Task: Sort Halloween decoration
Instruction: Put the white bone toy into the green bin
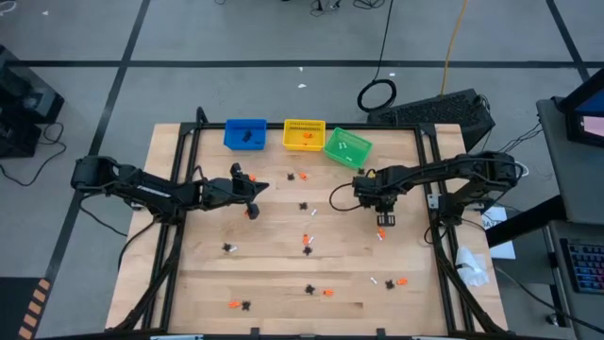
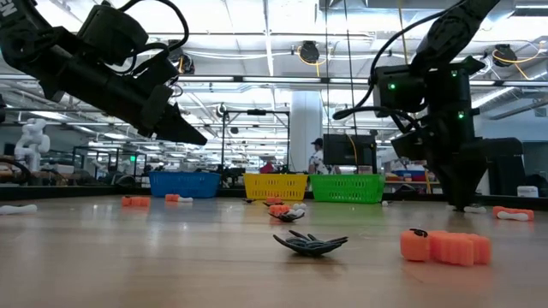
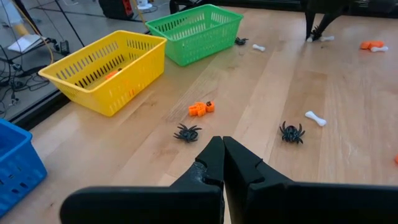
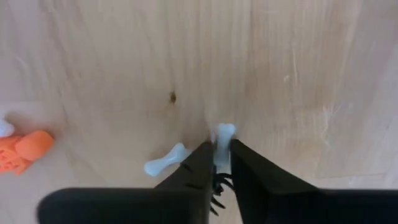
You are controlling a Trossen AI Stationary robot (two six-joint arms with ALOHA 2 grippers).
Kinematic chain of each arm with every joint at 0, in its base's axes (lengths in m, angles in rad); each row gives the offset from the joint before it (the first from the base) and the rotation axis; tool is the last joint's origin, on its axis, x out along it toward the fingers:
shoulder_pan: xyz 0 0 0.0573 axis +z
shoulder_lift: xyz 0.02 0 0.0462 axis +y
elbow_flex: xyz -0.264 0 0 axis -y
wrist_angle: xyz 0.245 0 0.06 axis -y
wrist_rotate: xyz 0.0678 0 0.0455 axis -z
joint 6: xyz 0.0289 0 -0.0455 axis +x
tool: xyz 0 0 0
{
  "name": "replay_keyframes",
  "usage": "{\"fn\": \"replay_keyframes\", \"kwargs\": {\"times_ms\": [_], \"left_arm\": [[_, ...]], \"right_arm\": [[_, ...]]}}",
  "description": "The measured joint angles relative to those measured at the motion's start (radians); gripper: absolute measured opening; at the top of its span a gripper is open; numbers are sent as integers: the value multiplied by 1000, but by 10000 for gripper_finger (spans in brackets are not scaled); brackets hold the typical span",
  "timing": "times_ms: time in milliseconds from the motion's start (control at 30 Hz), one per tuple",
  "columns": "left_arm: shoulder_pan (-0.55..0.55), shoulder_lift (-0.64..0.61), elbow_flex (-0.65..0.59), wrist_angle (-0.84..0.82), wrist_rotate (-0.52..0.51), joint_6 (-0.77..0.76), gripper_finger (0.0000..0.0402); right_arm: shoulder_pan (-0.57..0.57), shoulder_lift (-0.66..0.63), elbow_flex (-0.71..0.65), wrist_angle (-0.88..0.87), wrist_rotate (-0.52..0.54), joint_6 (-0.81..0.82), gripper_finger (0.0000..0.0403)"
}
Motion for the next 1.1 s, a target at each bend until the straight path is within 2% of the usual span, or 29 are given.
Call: {"fn": "replay_keyframes", "kwargs": {"times_ms": [133, 567, 867, 1100], "left_arm": [[0, 0, 0, 0, 0, 1, 0], [0, 0, 0, -2, 0, 2, 0], [0, 0, 0, 0, 8, 1, 0], [0, 0, 0, 4, 7, -6, 0]], "right_arm": [[-1, 0, 0, 2, -21, 17, 5], [1, -83, 6, 56, -28, 131, 1], [-10, -188, 9, 193, -22, 226, 0], [-138, -158, 113, 307, 133, 265, 0]]}}
